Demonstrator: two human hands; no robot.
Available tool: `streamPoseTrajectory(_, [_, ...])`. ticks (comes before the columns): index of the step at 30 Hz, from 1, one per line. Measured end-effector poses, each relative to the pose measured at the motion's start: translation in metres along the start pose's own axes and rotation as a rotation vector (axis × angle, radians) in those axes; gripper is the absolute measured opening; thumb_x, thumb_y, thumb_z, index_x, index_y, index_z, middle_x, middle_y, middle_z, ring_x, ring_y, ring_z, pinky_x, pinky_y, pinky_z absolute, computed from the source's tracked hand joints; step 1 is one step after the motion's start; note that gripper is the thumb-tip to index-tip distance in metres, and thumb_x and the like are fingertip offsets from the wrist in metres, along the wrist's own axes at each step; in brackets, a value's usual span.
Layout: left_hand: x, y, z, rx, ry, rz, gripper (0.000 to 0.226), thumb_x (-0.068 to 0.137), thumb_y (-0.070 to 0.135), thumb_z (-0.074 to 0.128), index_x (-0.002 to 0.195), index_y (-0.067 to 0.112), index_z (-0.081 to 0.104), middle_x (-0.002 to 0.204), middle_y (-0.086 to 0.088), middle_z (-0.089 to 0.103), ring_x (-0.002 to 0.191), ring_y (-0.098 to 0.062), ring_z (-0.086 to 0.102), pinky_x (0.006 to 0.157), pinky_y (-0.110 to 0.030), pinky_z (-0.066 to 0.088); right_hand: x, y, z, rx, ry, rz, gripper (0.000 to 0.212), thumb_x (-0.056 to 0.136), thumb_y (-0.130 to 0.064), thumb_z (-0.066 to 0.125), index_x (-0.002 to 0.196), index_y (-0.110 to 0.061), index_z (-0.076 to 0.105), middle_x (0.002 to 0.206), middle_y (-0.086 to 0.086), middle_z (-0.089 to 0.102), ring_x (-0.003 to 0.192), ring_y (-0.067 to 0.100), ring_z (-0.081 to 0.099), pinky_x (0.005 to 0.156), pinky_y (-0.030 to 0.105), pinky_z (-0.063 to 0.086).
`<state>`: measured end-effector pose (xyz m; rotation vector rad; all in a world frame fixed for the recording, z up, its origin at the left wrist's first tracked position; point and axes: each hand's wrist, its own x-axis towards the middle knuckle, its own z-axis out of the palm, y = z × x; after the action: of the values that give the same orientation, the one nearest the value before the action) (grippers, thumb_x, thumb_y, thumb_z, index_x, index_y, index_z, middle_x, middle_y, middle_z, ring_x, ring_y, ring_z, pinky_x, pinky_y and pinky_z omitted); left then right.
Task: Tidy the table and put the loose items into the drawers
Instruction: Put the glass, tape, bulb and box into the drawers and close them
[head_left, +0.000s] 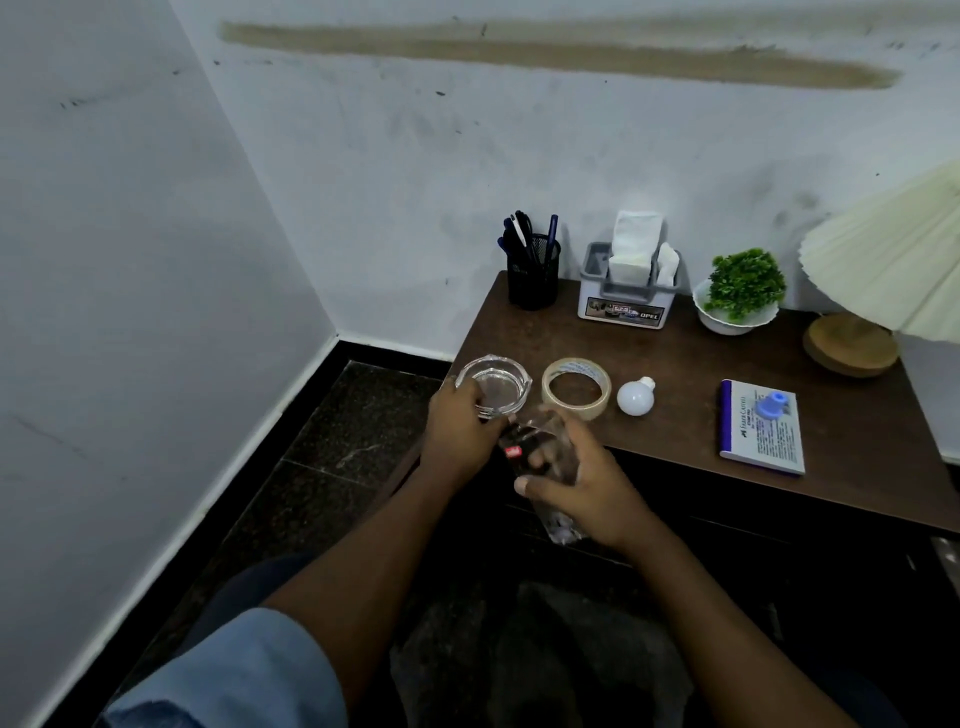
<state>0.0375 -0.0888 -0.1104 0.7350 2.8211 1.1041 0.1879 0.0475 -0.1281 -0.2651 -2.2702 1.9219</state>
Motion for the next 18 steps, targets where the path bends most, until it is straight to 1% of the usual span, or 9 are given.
streamPoseTrajectory(3, [-0.037, 0.004, -0.002, -0.083, 0.059, -0.052, 0.038, 0.075, 0.035, 0.086, 0.1, 0.012, 0.067, 0.111, -0.009, 0.062, 0.105, -0.026, 0.057, 0.093, -0.038, 0.048, -0.008, 0.001, -0.012, -0.161, -0.275, 0.236, 0.072, 0.064, -0.039, 0.092, 0.124, -0.049, 0.054, 0.113, -0.012, 0.072, 0.103, 0.009, 0.071, 0.095, 0.045, 0.058])
streamPoseTrajectory(6, [-0.091, 0.001, 0.007, -0.159, 0.174, -0.149, 0.035, 0.075, 0.036, 0.085, 0.09, 0.017, 0.06, 0.105, -0.003, 0.058, 0.101, -0.022, 0.054, 0.091, -0.037, 0.047, -0.015, 0.012, -0.019, -0.336, -0.335, 0.384, 0.063, 0.059, -0.042, 0.091, 0.114, -0.038, 0.062, 0.109, -0.011, 0.072, 0.101, 0.008, 0.07, 0.093, 0.038, 0.058])
streamPoseTrajectory(7, [-0.109, -0.001, 0.014, -0.171, 0.208, -0.189, 0.035, 0.075, 0.036, 0.086, 0.086, 0.018, 0.058, 0.104, -0.002, 0.058, 0.101, -0.023, 0.054, 0.091, -0.038, 0.047, -0.014, 0.016, -0.022, -0.343, -0.311, 0.417, 0.057, 0.061, -0.039, 0.091, 0.111, -0.032, 0.065, 0.105, -0.01, 0.074, 0.096, 0.008, 0.07, 0.09, 0.035, 0.059])
streamPoseTrajectory(9, [-0.142, -0.008, 0.032, -0.179, 0.248, -0.248, 0.038, 0.072, 0.035, 0.089, 0.081, 0.02, 0.056, 0.103, -0.002, 0.058, 0.101, -0.023, 0.054, 0.091, -0.039, 0.047, -0.009, 0.025, -0.03, -0.284, -0.244, 0.474, 0.032, 0.069, -0.027, 0.089, 0.094, -0.02, 0.071, 0.086, -0.004, 0.076, 0.079, 0.01, 0.071, 0.074, 0.029, 0.058])
streamPoseTrajectory(10, [-0.156, -0.012, 0.042, -0.181, 0.241, -0.261, 0.038, 0.072, 0.034, 0.089, 0.081, 0.02, 0.055, 0.104, -0.002, 0.058, 0.102, -0.023, 0.054, 0.092, -0.039, 0.047, -0.007, 0.029, -0.035, -0.25, -0.196, 0.497, 0.022, 0.072, -0.024, 0.088, 0.086, -0.017, 0.073, 0.077, 0.0, 0.075, 0.071, 0.013, 0.069, 0.067, 0.028, 0.055])
streamPoseTrajectory(11, [-0.166, -0.015, 0.05, -0.172, 0.211, -0.261, 0.038, 0.071, 0.035, 0.089, 0.082, 0.02, 0.056, 0.107, -0.002, 0.058, 0.104, -0.024, 0.054, 0.093, -0.039, 0.047, -0.005, 0.03, -0.04, -0.212, -0.124, 0.517, 0.018, 0.074, -0.023, 0.087, 0.084, -0.014, 0.075, 0.072, 0.003, 0.074, 0.066, 0.015, 0.069, 0.063, 0.027, 0.053])
streamPoseTrajectory(14, [-0.18, -0.031, 0.072, -0.091, 0.027, -0.224, 0.036, 0.074, 0.038, 0.087, 0.089, 0.016, 0.062, 0.124, -0.007, 0.058, 0.12, -0.027, 0.05, 0.103, -0.04, 0.046, -0.005, 0.044, -0.049, 0.011, 0.109, 0.625, 0.035, 0.076, -0.028, 0.084, 0.102, -0.006, 0.077, 0.08, 0.009, 0.078, 0.064, 0.021, 0.073, 0.064, 0.029, 0.055])
streamPoseTrajectory(16, [-0.171, -0.039, 0.082, -0.051, -0.07, -0.189, 0.035, 0.077, 0.042, 0.084, 0.09, 0.019, 0.06, 0.133, -0.009, 0.054, 0.129, -0.028, 0.044, 0.108, -0.041, 0.044, -0.005, 0.048, -0.052, 0.311, 0.163, 0.738, 0.037, 0.084, -0.032, 0.076, 0.111, -0.007, 0.074, 0.081, 0.01, 0.077, 0.064, 0.025, 0.072, 0.064, 0.035, 0.059])
streamPoseTrajectory(18, [-0.154, -0.044, 0.093, -0.028, -0.091, -0.182, 0.033, 0.077, 0.043, 0.083, 0.087, 0.023, 0.058, 0.133, -0.009, 0.054, 0.131, -0.029, 0.043, 0.109, -0.042, 0.043, -0.004, 0.051, -0.05, 0.551, 0.196, 0.815, 0.033, 0.091, -0.037, 0.067, 0.109, -0.01, 0.068, 0.08, 0.012, 0.072, 0.066, 0.027, 0.069, 0.061, 0.036, 0.06])
